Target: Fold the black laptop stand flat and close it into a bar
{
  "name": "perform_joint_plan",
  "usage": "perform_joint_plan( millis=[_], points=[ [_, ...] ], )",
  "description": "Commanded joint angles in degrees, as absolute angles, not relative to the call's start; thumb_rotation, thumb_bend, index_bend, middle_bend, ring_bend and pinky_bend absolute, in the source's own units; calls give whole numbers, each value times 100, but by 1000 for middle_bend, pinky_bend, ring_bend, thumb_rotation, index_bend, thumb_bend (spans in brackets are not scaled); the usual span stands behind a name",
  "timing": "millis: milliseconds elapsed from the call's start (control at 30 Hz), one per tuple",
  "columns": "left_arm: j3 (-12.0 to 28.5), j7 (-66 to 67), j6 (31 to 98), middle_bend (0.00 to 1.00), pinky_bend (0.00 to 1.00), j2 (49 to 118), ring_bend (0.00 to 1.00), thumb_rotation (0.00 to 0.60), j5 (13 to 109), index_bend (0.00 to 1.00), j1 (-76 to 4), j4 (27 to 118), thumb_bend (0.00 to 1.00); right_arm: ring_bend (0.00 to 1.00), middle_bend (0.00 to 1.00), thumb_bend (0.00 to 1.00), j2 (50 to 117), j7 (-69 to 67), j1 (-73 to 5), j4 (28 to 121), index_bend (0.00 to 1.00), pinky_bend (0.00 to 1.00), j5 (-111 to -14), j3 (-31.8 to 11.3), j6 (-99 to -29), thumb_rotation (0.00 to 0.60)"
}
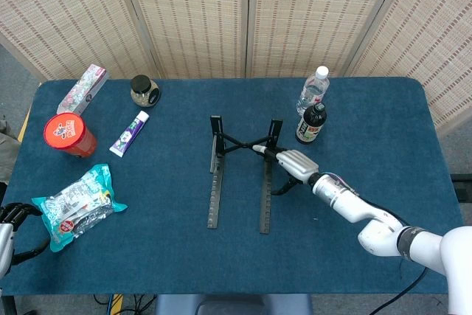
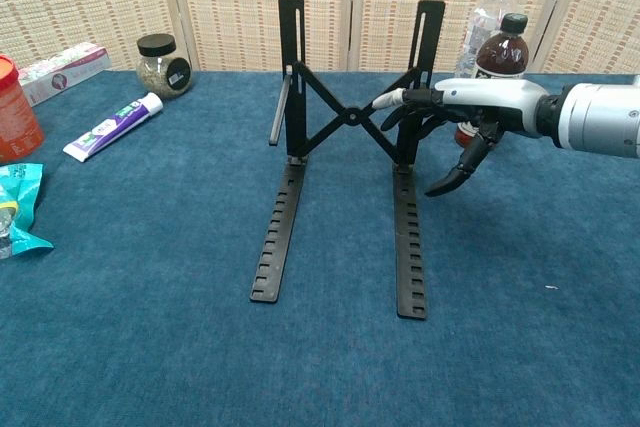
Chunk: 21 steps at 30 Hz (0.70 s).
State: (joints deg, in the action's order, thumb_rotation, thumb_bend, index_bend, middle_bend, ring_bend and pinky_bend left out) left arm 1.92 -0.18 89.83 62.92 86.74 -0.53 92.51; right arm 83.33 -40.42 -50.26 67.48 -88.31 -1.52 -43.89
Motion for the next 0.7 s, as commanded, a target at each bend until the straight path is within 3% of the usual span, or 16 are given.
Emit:
perform_joint_plan(
  millis=[33, 400, 700],
  points=[
    [193, -22, 8980, 327, 191, 6296, 213, 600, 8681, 375, -57, 9245, 112, 38, 159, 17, 8328, -4014, -5010, 6728, 0, 169, -8787, -150, -4362, 600],
    [205, -25, 8988, 327, 190, 6303, 213, 600, 8701, 374, -71, 9242, 112, 33, 159, 17, 8258, -4025, -4932, 6799, 0, 169, -8770, -117, -4414, 600],
    [205, -34, 9014, 327, 191, 6281, 213, 600, 8710, 374, -57, 9254, 112, 32, 159, 17, 7525, -4237, -4756, 7858, 0, 169, -9319, 47, -5153, 600]
  ],
)
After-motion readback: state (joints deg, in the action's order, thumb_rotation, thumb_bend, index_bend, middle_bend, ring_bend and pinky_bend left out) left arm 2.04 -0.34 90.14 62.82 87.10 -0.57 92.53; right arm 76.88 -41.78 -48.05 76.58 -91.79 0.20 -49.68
